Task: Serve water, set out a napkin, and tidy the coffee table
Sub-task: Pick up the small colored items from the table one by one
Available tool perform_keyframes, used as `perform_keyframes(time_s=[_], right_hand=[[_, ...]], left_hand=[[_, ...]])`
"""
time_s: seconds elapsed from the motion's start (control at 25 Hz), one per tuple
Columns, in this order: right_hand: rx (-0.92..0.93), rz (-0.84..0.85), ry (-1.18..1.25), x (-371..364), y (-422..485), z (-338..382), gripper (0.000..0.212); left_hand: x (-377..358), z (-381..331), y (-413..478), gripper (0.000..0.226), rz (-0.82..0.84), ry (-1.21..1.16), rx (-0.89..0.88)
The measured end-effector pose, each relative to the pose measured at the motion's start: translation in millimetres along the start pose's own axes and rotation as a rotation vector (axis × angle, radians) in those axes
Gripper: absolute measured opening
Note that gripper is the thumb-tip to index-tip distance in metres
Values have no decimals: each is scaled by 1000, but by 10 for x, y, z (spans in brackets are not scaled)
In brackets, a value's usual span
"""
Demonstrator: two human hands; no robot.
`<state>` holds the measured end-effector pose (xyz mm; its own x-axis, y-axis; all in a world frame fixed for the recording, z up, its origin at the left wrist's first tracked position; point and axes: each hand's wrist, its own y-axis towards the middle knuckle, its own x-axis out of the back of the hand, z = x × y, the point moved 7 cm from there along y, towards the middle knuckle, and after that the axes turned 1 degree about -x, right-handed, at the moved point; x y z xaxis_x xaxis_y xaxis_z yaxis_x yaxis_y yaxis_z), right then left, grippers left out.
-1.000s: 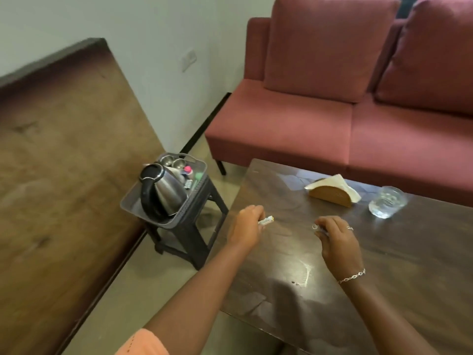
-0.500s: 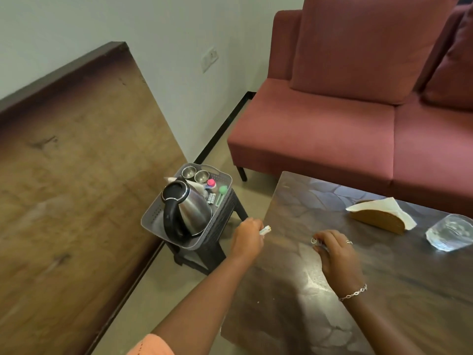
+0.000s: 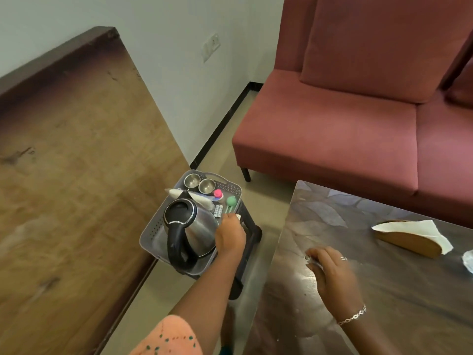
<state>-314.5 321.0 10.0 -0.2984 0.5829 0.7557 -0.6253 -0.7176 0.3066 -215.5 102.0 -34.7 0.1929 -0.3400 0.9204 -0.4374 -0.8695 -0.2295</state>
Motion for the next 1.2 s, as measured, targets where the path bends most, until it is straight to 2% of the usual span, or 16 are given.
perform_keyframes(time_s=[0.12,0.28,0.44,0.6,0.68,0.8,1.0,1.12,1.2], right_hand=[[-26,5,15,-264,38,13,9],[-92,47,39,-607,54,-60,11],[-140,100,38,-995,70,-171,25],[-168,110,46,-1130,137,-132,22],[-202,102,61,-1173,194,-123,9],[-247,135,42,-1234,238,-145,9],[-307,161,45,-1298,409,-153,10],[-341,147,83,-1383,725,-71,18],[-417,158,130,-1526,1014,-39,23]], left_hand=[[-199,36,552,28,49,89,23],[-469,148,1073,28,107,77,97],[-761,371,1493,29,166,84,142],[-954,493,1748,33,202,111,128],[-1059,520,1818,34,220,108,135],[-1164,571,1814,32,242,88,177],[-1024,541,1595,36,139,-160,251],[-945,487,1288,34,55,-332,157],[-1009,522,987,43,117,-408,92]])
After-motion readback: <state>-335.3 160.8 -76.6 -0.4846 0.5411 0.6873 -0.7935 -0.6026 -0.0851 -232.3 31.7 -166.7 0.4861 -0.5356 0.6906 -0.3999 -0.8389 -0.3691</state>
